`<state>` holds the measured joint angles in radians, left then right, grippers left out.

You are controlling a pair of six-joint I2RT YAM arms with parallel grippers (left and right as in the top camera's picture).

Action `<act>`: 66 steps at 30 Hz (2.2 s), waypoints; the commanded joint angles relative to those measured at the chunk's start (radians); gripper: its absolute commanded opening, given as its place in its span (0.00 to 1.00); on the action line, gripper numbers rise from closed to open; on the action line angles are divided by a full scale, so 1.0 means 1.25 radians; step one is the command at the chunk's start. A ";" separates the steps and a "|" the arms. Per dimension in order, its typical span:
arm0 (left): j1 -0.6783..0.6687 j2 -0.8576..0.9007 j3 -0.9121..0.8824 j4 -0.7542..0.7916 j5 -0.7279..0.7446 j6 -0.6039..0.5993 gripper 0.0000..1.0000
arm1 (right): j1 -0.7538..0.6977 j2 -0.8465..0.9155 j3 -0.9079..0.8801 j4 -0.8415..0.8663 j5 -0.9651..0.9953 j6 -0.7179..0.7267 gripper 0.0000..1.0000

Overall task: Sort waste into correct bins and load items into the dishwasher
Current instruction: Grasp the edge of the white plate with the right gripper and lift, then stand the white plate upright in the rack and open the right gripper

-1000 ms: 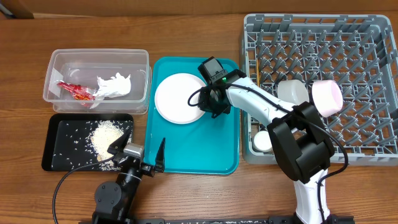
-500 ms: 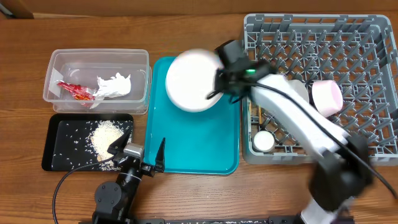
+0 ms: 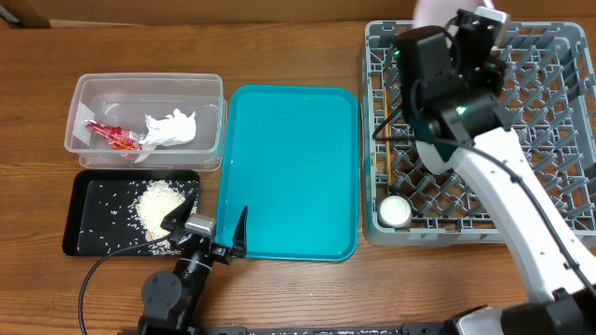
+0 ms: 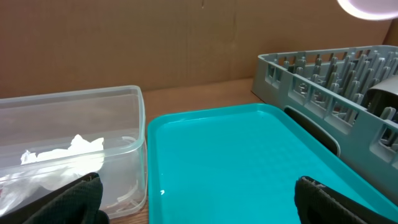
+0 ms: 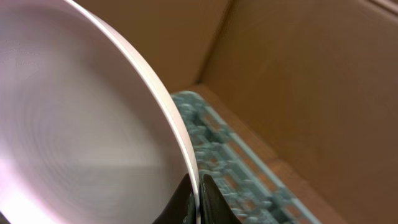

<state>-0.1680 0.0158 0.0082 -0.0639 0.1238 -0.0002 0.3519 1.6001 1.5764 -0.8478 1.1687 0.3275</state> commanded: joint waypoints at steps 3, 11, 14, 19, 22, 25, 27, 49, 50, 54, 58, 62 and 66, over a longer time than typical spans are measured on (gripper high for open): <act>0.004 -0.004 -0.003 -0.002 0.000 0.000 1.00 | -0.117 0.057 -0.004 0.013 -0.014 -0.017 0.04; 0.004 -0.004 -0.003 -0.002 0.000 0.000 1.00 | -0.168 0.171 -0.004 0.022 -0.075 -0.018 0.04; 0.004 -0.004 -0.003 -0.002 0.000 0.000 1.00 | -0.160 0.194 -0.004 0.030 -0.093 -0.017 0.04; 0.004 -0.004 -0.003 -0.002 0.000 0.000 1.00 | -0.143 0.198 -0.001 0.037 -0.092 -0.045 0.55; 0.004 -0.004 -0.003 -0.002 0.000 0.000 1.00 | -0.120 0.182 0.019 0.007 -0.100 -0.043 0.60; 0.004 -0.004 -0.003 -0.002 0.000 0.001 1.00 | -0.061 0.117 0.049 -0.049 -0.190 -0.016 0.59; 0.004 -0.004 -0.003 -0.002 0.000 0.000 1.00 | -0.020 0.063 0.055 -0.078 -0.254 0.011 0.59; 0.004 -0.004 -0.003 -0.002 0.000 0.000 1.00 | 0.207 -0.395 0.055 -0.234 -1.013 0.009 1.00; 0.004 -0.004 -0.003 -0.002 0.000 0.000 1.00 | 0.207 -0.394 0.055 -0.255 -0.998 -0.003 1.00; 0.004 -0.004 -0.003 -0.002 0.000 0.000 1.00 | 0.207 -0.402 0.055 -0.356 -0.962 -0.014 1.00; 0.004 -0.004 -0.003 -0.002 0.000 0.000 1.00 | 0.207 -0.441 0.054 -0.356 -0.888 -0.015 1.00; 0.004 -0.004 -0.003 -0.002 0.000 0.000 1.00 | 0.156 -0.520 0.024 -0.223 -0.849 -0.089 1.00; 0.004 -0.004 -0.003 -0.002 0.000 0.000 1.00 | 0.041 -0.623 -0.076 -0.068 -0.906 -0.135 1.00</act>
<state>-0.1680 0.0158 0.0082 -0.0639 0.1238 -0.0002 0.4644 0.8921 1.5425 -0.9623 0.0540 0.2245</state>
